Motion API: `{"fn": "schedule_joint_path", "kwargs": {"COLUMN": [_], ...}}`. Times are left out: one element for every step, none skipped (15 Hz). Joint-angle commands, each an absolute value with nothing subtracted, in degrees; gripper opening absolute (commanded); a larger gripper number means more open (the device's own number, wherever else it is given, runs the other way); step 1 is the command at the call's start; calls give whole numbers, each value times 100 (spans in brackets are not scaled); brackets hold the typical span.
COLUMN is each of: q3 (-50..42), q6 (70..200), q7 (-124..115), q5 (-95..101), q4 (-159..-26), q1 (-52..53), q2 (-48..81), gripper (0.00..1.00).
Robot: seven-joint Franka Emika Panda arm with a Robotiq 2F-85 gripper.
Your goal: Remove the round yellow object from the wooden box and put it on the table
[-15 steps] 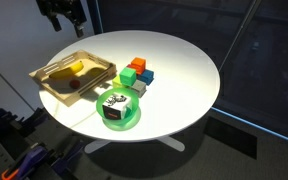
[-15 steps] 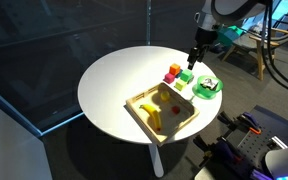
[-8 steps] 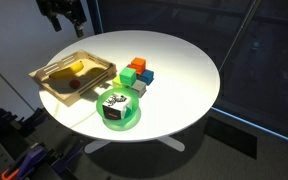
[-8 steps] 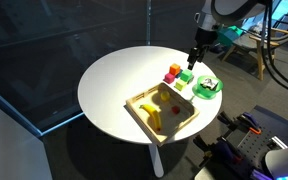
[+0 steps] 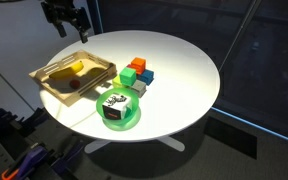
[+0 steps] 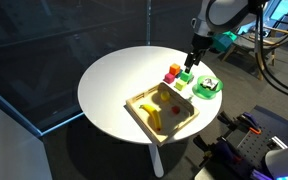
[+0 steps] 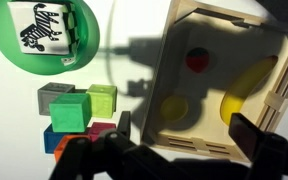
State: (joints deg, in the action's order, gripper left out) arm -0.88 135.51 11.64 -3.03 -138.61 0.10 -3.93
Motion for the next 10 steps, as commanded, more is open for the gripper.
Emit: {"fn": "schedule_joint_path", "kwargs": {"q3": [-42,-22,1,22,42,63,83,101,121,136], "q6": [13823,13924,14037,14105,14195,14257,14317,14374,14431,14498], "q7": [1229,1225,1210,1216,1216,1215,1236,1247,1253,1226], "q5": [-244,-241,-246,-260,-272,-274,-299,-306,-317,-302], "q4": [-13791,-13781,-13760,-13738,-13717,-13691,-13661,-13633,-13598,-13579], "q1": [42,45,47,46,45,42,37,31,26,23], "q2": [-113,-17,94,189,290,390,486,572,690,781], "gripper": [100,100,100,100,100,100,100,100,100,100]}}
